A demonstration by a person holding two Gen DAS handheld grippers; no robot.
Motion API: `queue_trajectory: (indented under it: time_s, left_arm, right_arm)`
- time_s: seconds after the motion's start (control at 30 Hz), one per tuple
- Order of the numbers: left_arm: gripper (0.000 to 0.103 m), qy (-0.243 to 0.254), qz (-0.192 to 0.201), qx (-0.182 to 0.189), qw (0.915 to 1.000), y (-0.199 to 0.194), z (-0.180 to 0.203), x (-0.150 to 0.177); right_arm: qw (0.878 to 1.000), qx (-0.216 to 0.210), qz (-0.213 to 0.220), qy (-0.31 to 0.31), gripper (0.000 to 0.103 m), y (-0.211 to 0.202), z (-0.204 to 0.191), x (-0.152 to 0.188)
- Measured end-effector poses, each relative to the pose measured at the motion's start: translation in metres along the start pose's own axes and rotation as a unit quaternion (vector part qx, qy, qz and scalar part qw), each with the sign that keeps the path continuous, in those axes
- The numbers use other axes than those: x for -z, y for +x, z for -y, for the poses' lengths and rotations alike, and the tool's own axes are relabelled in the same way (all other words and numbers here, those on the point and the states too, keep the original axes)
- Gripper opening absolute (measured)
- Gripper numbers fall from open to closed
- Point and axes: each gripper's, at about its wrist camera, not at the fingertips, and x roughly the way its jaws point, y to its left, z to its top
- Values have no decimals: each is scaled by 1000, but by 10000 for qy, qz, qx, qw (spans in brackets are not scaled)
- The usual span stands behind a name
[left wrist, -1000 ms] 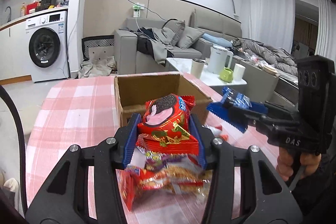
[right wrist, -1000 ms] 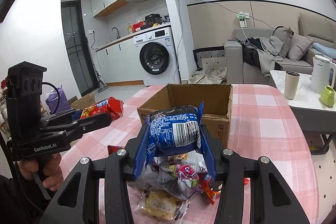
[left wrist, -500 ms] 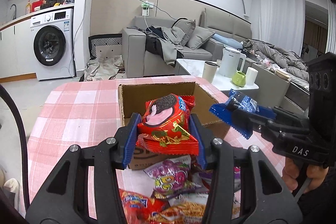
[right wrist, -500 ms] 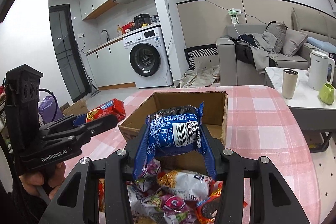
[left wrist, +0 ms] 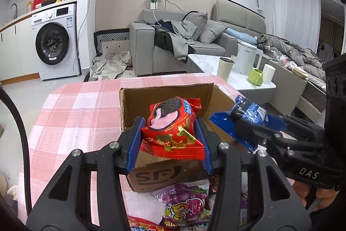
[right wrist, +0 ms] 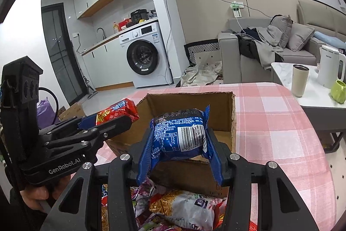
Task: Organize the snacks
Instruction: 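Lift both packs and lower them into the cardboard box with both grippers, then open both grippers to drop the packs and withdraw from the box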
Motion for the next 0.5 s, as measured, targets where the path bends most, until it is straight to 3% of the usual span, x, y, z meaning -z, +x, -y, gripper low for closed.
queue_trajectory:
  time_s: [0.5]
  left_arm:
    - [45, 108, -180, -197, 9996, 42, 16, 4]
  right_arm:
    - [9997, 83, -203, 96, 48, 20, 13, -2]
